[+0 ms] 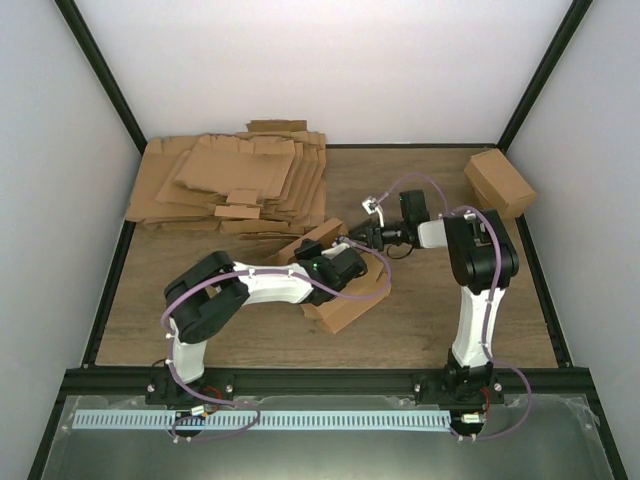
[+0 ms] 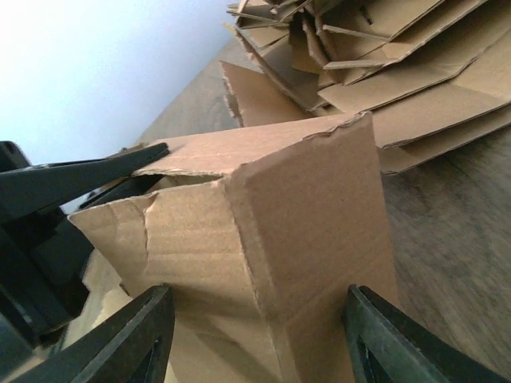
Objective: Fold the paper box
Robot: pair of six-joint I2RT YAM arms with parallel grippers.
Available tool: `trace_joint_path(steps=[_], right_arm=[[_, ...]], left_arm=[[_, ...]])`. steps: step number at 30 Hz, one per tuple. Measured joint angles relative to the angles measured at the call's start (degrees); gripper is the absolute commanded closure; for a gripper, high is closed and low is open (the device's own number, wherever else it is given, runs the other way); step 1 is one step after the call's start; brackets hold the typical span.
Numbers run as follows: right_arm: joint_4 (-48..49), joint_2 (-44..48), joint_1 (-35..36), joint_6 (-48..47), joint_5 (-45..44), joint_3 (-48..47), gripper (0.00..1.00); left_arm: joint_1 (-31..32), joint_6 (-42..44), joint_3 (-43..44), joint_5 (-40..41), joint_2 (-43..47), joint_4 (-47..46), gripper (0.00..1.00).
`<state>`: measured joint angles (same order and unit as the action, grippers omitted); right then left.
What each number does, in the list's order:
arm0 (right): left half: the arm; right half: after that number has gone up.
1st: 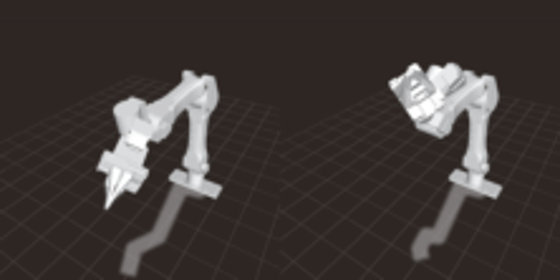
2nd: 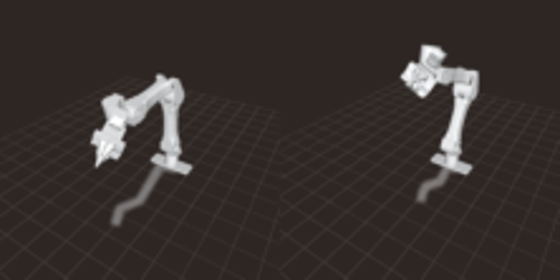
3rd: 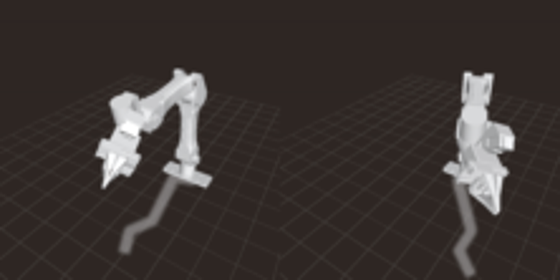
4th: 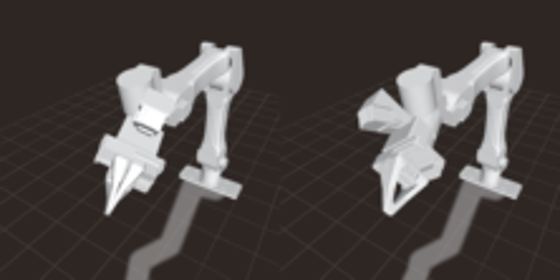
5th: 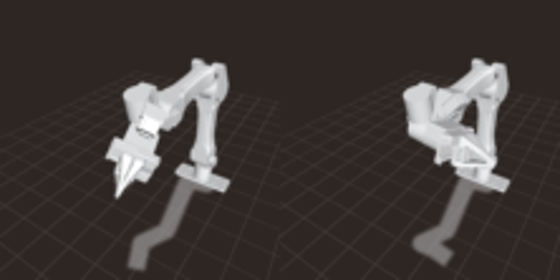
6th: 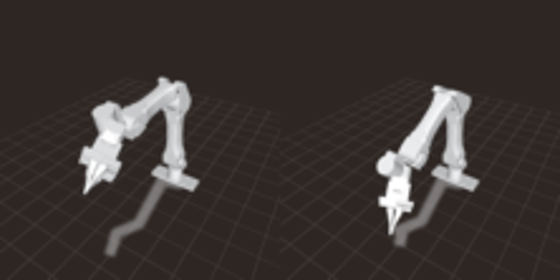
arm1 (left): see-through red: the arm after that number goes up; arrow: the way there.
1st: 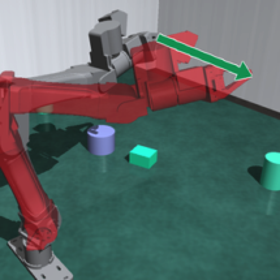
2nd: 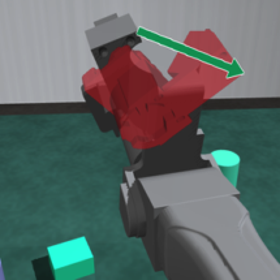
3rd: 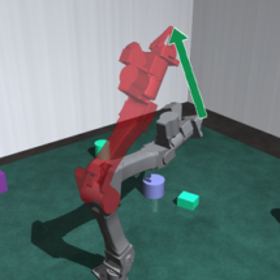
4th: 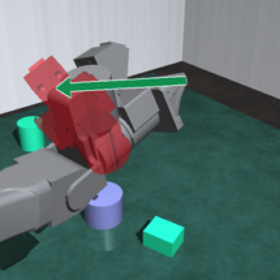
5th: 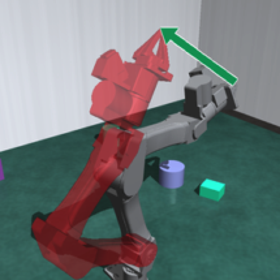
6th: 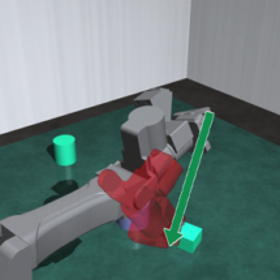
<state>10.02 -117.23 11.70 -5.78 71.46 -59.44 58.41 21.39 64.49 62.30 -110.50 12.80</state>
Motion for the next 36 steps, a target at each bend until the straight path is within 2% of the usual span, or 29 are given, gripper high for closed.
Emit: trace_joint_path(steps=[11, 12, 19, 24, 36], right_arm=[[14.36, 5.75, 3.10, 5.55, -14.82, 9.05, 0.43], [18.93, 7.21, 3.82, 6.75, -18.71, 12.41, 0.43], [25.97, 7.52, 5.73, 8.04, -25.18, 15.37, 0.47], [31.43, 8.72, 6.21, 9.99, -29.88, 18.88, 0.53], [39.45, 13.66, 8.28, 11.43, -42.62, 26.67, 0.50]], left_arm=[[0.09, -0.13, 0.00, -0.09, 0.13, 0.09, 0.96], [0.09, -0.13, 0.00, -0.20, 0.15, 0.11, 0.96], [0.09, -0.17, 0.00, -1.38, 1.01, 0.26, 0.96], [0.09, -0.17, 0.00, -1.57, 1.09, 0.20, 0.96], [0.50, -0.22, 0.74, -2.19, 1.70, 1.38, 0.96]])
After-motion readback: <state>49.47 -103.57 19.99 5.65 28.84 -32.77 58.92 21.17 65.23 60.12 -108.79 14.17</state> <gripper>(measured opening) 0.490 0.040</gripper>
